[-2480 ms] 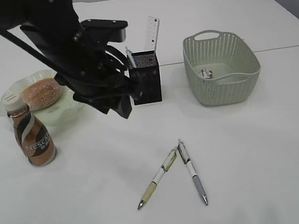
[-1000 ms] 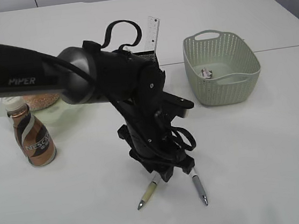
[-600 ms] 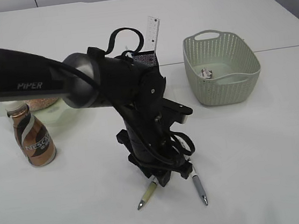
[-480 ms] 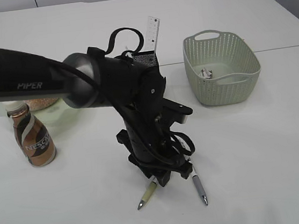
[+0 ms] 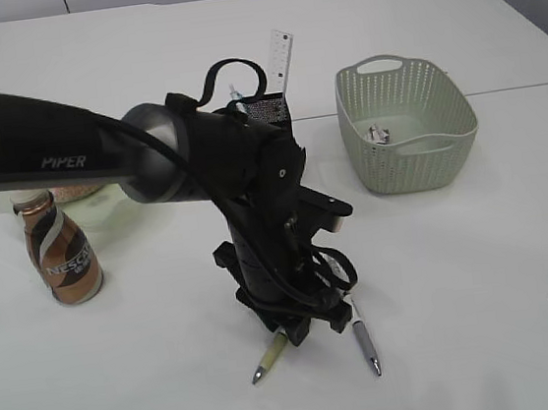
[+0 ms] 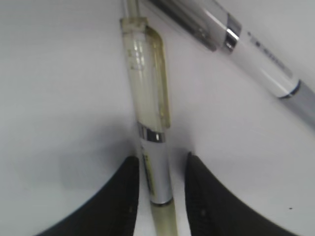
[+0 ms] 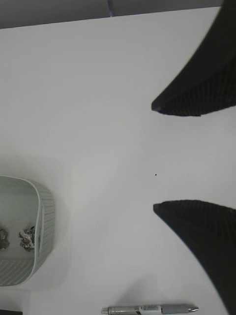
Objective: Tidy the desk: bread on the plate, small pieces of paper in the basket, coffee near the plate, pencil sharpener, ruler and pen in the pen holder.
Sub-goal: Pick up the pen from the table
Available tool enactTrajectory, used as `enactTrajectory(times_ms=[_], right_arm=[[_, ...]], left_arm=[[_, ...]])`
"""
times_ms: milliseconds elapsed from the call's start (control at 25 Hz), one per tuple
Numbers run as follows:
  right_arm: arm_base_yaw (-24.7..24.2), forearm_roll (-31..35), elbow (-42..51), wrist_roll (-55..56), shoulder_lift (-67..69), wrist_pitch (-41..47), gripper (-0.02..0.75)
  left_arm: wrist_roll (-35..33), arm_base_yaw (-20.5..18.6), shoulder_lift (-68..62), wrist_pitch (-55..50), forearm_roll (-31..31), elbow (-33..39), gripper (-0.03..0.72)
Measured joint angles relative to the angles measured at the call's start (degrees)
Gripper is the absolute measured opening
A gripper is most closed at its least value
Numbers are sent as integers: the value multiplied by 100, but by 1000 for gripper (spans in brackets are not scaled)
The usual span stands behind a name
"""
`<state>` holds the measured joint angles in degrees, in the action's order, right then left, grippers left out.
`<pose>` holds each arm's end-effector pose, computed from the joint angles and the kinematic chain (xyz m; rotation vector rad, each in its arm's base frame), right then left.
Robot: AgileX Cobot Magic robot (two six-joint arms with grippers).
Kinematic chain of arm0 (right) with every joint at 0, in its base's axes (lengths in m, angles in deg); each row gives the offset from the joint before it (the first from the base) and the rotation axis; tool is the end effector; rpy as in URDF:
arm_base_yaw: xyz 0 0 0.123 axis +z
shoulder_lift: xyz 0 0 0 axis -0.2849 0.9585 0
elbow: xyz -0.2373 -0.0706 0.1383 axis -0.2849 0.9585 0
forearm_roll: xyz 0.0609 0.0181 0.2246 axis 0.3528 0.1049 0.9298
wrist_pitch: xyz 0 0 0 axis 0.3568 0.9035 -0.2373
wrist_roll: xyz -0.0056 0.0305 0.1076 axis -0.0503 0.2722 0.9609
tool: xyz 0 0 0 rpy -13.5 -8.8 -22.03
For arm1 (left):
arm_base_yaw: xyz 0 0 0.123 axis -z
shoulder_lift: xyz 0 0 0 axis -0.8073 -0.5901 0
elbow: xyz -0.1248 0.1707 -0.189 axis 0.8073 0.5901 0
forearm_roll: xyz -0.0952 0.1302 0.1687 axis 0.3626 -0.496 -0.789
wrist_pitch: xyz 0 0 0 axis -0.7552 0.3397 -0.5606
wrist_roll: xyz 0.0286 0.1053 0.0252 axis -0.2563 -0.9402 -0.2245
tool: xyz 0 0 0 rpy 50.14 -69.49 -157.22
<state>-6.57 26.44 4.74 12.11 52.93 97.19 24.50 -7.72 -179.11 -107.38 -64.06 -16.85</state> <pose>0.2390 0.0164 0.3752 -0.0301 2.5997 -0.2039 0.2912 -0.3068 0.0922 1.0426 2.8925 -0.0913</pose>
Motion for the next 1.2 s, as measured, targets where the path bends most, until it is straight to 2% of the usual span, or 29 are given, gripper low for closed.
enactTrajectory(times_ms=[120,320,840,1000,1200], right_arm=[[0,0,0,0,0,0,405],[0,0,0,0,0,0,405],[0,0,0,0,0,0,405],[0,0,0,0,0,0,405],[0,0,0,0,0,0,405]], left_arm=[[-13,0,0,0,0,0,209],[-72,0,-13,-51,-3,-23,75],[-120,-11,156,-368,-13,66,64],[-120,-140,829,-157,189,641,65],[-120,-331,1964,1319,377,2203,64]])
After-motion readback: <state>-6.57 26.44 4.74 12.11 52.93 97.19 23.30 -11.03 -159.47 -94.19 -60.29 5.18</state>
